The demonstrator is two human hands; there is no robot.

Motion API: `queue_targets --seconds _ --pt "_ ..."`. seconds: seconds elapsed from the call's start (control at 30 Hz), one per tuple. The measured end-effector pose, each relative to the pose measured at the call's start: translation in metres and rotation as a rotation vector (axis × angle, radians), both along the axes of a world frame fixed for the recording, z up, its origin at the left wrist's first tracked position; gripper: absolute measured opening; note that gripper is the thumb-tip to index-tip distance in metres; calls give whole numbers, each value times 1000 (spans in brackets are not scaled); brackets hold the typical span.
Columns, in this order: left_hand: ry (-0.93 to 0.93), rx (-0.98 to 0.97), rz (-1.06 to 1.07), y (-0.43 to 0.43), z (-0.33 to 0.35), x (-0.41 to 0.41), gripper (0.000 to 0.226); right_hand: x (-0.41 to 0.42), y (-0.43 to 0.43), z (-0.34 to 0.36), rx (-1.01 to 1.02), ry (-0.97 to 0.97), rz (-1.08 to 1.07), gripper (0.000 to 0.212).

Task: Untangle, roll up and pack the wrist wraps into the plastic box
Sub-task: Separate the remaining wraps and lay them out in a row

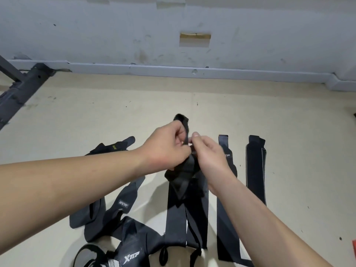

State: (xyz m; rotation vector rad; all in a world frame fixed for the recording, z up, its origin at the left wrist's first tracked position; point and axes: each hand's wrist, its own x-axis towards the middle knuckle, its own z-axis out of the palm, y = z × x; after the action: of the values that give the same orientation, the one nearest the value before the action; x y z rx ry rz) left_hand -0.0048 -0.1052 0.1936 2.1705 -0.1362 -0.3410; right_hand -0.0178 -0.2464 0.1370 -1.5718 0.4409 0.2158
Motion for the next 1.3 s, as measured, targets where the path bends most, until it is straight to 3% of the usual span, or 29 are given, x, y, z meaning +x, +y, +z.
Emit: queue_targets --seconds 0.1,0.17,0.27,0.53,0.67,0.83,0.93,1.03,1.13,1.3 --pt "193 -154 -89 -8 8 -1 34 -3 0 1 269 179 60 62" --pt "304 -245 -101 -7 12 3 62 -4 -9 -1 456 188 36 76" --pt "398 -277 -98 0 13 13 88 -8 -15 6 557 154 50 60" --pt "312 -257 21 16 3 26 76 -3 -15 -7 670 139 57 70" --pt "251 -209 101 20 -3 28 49 -2 -14 -10 768 158 91 79" --pt "300 -107 13 15 -18 19 12 -4 -15 -11 739 201 107 83" --pt "336 -87 -26 12 -31 14 20 -11 -20 -12 721 234 153 88" --pt "380 -122 -84 2 -35 11 33 -27 -24 -23 713 328 218 75" --pt "445 -146 -129 -12 -38 13 18 -38 -35 -37 726 379 164 74" --pt "513 -234 -44 -26 -42 17 43 -42 -56 -34 792 389 136 75"
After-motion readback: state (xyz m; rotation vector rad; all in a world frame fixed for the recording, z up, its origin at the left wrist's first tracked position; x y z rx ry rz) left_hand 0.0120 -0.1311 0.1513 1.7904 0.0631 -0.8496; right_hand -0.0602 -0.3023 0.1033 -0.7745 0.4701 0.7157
